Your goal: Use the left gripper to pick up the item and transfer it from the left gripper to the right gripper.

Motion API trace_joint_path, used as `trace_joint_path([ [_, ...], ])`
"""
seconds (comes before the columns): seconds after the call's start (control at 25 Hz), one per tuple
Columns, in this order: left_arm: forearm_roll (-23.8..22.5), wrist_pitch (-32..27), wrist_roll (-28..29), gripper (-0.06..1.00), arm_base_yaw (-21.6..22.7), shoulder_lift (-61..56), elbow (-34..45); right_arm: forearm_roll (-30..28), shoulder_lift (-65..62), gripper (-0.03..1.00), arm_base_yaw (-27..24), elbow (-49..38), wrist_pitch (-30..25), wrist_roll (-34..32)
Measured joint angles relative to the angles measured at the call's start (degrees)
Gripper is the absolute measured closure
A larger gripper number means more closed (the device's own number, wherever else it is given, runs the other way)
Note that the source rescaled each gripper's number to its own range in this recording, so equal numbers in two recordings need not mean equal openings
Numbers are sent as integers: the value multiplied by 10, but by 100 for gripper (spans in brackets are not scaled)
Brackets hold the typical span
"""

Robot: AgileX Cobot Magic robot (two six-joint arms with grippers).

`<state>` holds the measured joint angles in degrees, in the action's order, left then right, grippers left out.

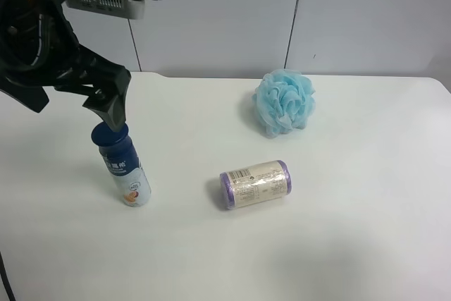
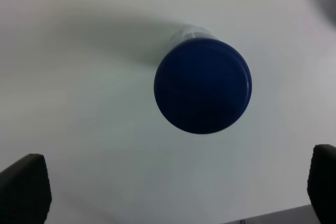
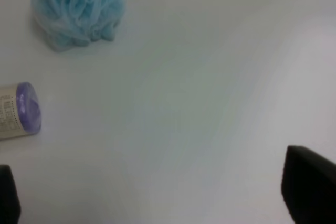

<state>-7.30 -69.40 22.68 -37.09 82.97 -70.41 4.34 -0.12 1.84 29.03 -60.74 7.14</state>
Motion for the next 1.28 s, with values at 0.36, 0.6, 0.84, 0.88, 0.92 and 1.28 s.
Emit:
trace_joint_path([
  [0.36, -4, 26, 0, -6, 0, 50, 0, 0, 0, -3, 0, 0, 0, 0],
  [0.6, -6, 38, -4, -6, 0, 72, 0, 0, 0, -3, 0, 0, 0, 0],
  [0.84, -8, 52, -5, -6, 0, 99, 0, 0, 0, -3, 0, 0, 0, 0],
  [0.88, -8, 54, -6, -6, 0, 103, 0, 0, 0, -3, 0, 0, 0, 0],
  [0.92, -8, 58, -6, -6, 0, 107, 0, 0, 0, -3, 0, 0, 0, 0],
  [1.28, -9, 112, -6, -6, 0, 109, 34, 0, 0, -3, 0, 0, 0, 0],
])
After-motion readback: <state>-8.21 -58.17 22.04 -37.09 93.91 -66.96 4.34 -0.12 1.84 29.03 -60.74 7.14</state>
